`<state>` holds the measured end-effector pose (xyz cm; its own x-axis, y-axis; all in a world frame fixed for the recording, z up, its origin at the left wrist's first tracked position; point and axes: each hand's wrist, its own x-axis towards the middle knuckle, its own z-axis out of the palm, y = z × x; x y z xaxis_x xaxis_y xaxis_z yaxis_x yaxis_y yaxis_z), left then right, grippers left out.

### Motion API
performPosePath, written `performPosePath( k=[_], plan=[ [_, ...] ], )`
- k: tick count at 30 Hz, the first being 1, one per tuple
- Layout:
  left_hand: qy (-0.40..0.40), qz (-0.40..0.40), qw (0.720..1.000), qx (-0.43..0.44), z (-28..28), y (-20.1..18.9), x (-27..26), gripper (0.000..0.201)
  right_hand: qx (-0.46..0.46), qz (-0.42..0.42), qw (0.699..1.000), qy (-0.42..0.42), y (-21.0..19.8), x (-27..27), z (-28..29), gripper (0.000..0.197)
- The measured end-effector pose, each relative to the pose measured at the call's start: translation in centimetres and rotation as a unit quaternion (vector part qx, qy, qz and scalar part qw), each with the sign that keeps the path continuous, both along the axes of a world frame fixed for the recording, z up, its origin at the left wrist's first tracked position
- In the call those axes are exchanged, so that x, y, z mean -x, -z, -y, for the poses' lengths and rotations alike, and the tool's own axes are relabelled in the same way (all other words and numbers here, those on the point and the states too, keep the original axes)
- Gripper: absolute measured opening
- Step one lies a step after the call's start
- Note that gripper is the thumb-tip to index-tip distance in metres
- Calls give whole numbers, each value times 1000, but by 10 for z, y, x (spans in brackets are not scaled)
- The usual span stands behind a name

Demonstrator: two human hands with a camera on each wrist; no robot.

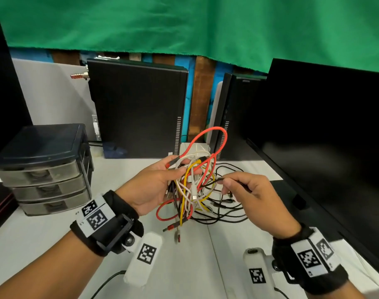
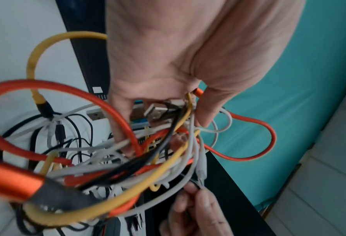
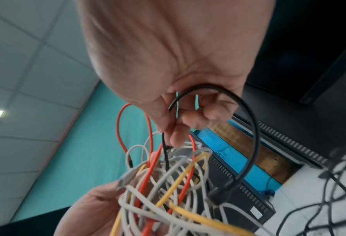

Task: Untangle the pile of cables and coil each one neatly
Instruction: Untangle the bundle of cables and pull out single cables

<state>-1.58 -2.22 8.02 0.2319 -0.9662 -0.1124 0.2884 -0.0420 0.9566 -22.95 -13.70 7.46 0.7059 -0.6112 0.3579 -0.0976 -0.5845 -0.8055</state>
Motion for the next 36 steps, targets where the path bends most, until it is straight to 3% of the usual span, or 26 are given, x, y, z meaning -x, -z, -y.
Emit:
performPosePath(
  k=[6,13,21,24,26,29,31,33,36],
  plan=[
    [111,-72,990,56,-3,3,2,51,-89,-12,996,-27,16,-3,13,22],
    [132,-49,988,68,-2,8,-2,69,-33,-16,999,9,22,-11,4,29],
    [218,-72,966,116,-8,8,-5,80,-33,-7,999,13,23,-12,1,20],
    [153,-49,982,100,-6,7,-1,66,-45,23,998,26,23,-13,0,18],
    [93,-22,992,87,-4,6,3,58,-16,61,995,77,23,-15,-3,14],
    [-15,32,995,89,1,9,15,46,132,138,967,167,20,-16,-15,10],
    [-96,55,989,99,6,15,21,39,213,156,955,132,18,-18,-27,20],
    [-159,57,981,101,10,23,26,36,238,126,960,81,21,-21,-38,32],
    [-200,80,972,96,12,32,35,34,243,20,965,99,31,-24,-39,36]
  ],
)
